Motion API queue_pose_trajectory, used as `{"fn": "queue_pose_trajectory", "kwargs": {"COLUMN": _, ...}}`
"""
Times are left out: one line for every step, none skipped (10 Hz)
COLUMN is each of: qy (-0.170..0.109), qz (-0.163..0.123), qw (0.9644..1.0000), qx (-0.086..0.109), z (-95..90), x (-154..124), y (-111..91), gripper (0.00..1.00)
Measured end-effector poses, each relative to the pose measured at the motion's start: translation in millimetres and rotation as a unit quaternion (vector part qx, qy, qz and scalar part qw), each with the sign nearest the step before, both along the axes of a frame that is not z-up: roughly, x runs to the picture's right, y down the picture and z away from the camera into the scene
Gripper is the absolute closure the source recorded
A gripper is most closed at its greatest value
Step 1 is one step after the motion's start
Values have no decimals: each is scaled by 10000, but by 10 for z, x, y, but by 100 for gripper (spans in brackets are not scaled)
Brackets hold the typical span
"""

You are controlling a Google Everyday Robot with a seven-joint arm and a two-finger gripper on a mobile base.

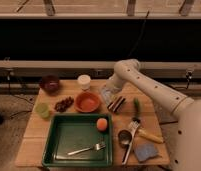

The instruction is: Stack bowls on top of each other

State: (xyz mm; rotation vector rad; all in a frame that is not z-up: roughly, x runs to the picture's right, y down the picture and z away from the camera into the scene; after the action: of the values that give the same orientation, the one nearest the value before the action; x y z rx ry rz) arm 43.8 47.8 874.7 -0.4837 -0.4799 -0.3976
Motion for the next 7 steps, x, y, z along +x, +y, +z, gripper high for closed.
{"fn": "queue_pose_trajectory", "kwargs": {"qy": -97, "qz": -85, "qw": 9999, "qx": -22, "z": 44, "x": -89, "y": 26, "gripper": 35}}
{"fn": "queue_pose_trajectory", "kwargs": {"qy": -164, "qz": -143, "qw": 9998, "qx": -34, "z": 77, "x": -134, "y": 43, "gripper": 35}}
{"fn": "queue_pose_trajectory", "kwargs": {"qy": -222, "qz": -201, "qw": 9995, "qx": -46, "z": 108, "x": -181, "y": 64, "gripper": 35}}
{"fn": "queue_pose_trajectory", "kwargs": {"qy": -289, "qz": -268, "qw": 9992, "qx": -61, "z": 143, "x": -242, "y": 92, "gripper": 35}}
{"fn": "queue_pose_trajectory", "kwargs": {"qy": -352, "qz": -325, "qw": 9988, "qx": -81, "z": 168, "x": -295, "y": 125, "gripper": 35}}
{"fn": "queue_pose_trajectory", "kwargs": {"qy": -376, "qz": -346, "qw": 9986, "qx": -98, "z": 172, "x": -309, "y": 144, "gripper": 35}}
{"fn": "queue_pose_trajectory", "kwargs": {"qy": -371, "qz": -338, "qw": 9987, "qx": -94, "z": 169, "x": -300, "y": 139, "gripper": 35}}
